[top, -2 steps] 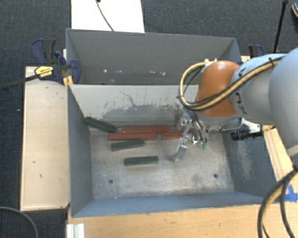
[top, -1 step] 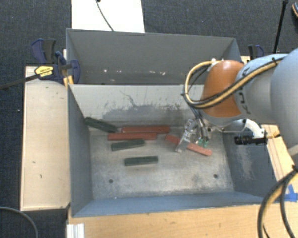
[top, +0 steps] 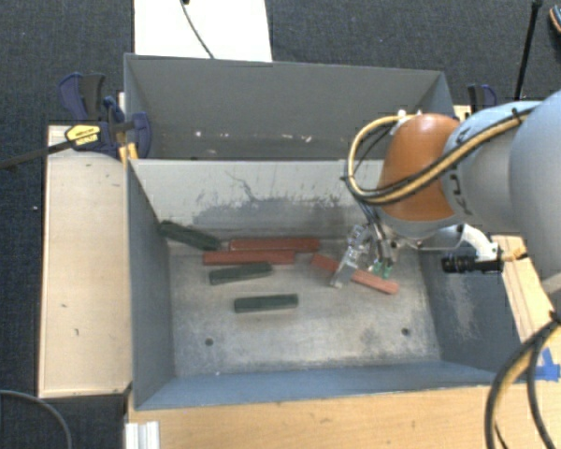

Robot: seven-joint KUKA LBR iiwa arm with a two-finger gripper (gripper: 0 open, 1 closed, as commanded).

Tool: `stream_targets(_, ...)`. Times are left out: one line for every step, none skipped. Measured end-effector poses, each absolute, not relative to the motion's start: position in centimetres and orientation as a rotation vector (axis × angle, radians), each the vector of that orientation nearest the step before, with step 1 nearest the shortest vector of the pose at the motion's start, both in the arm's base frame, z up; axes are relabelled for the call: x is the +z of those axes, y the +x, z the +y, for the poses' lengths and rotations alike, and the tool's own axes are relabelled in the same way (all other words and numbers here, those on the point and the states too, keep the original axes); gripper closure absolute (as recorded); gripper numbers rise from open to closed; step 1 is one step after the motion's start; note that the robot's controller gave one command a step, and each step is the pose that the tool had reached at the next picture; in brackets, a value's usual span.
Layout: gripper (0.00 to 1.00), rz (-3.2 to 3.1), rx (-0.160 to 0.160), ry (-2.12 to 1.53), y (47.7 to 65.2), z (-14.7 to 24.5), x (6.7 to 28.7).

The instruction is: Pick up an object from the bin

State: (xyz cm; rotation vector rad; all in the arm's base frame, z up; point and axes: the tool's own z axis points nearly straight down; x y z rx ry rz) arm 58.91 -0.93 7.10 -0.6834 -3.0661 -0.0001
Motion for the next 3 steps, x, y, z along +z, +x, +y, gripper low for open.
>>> stream_targets(1.00,-3.066,0.000,-0.683,58.8,-0.9,7.5)
stream_targets(1.00,-3.064,0.000,-0.681,58.8,-0.9,8.7)
stream_targets(1.00,-3.067,-0.001,-0.680,58.8,-0.9,10.2)
